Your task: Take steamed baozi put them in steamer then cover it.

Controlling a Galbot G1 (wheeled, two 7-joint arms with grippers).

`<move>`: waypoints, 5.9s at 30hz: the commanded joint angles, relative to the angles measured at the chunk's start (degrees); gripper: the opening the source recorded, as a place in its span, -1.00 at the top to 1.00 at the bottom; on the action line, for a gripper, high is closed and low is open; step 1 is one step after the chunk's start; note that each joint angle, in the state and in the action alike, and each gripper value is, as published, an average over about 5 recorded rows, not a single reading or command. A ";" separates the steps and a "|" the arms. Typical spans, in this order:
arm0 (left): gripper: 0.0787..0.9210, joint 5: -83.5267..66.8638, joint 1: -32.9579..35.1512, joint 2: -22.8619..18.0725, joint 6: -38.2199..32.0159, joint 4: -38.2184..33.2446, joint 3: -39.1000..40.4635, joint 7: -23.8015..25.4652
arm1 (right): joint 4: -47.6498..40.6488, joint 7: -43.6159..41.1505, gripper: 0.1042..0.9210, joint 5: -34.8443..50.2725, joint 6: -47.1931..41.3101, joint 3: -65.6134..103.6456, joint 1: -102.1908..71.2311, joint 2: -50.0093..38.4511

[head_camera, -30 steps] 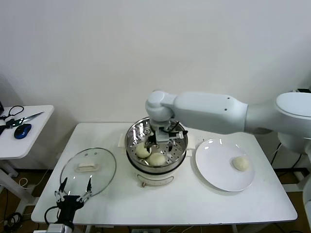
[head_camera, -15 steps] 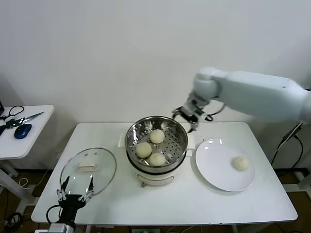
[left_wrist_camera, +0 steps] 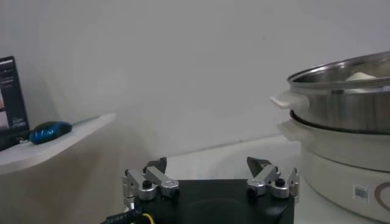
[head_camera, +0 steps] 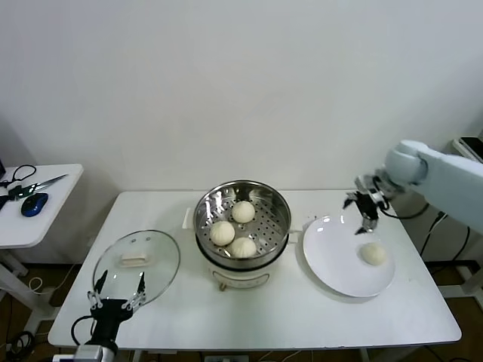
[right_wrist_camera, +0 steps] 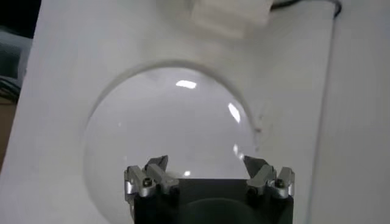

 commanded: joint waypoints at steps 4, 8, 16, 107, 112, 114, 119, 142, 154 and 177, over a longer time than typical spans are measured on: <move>-0.77 0.88 0.03 -0.55 0.27 0.21 -0.01 -0.06 | -13.76 -1.37 -0.76 -13.00 1.91 17.84 -20.80 -0.77; -0.77 1.23 -0.21 -0.74 0.46 0.41 -0.04 -0.10 | -16.78 -1.24 -0.76 -14.62 2.91 20.24 -21.85 2.20; -0.77 1.70 -0.21 -1.16 0.44 0.89 -0.22 -0.15 | -22.39 -1.16 -0.76 -16.36 5.00 21.10 -20.86 8.10; -0.77 2.86 -2.68 0.52 1.04 -0.57 4.47 1.31 | -3.48 12.20 -0.41 41.77 -12.77 -34.30 19.91 39.61; -0.77 3.00 -2.68 0.54 1.08 -0.63 4.53 1.30 | -3.31 12.07 -0.49 40.96 -12.65 -33.67 20.21 39.00; -0.77 3.08 -2.62 0.52 1.09 -0.71 4.60 1.29 | -3.26 12.03 -0.59 41.01 -12.66 -33.17 20.35 38.79; -0.77 3.22 -2.36 0.46 1.03 -0.93 4.63 1.25 | -3.05 11.74 -0.75 41.22 -12.37 -31.68 21.61 37.89; -0.77 5.94 -3.96 -0.78 2.80 -3.08 3.09 0.47 | 11.27 46.26 -0.76 44.53 16.29 -0.59 4.57 0.03; -0.77 11.76 -4.80 -1.29 3.64 -3.40 2.01 -0.29 | 18.14 52.49 -0.76 35.54 15.56 55.36 -46.19 -1.34; -0.77 71.17 -5.83 5.24 4.49 -0.84 -2.49 2.97 | 31.09 50.62 -0.76 24.41 7.44 97.71 -92.65 16.96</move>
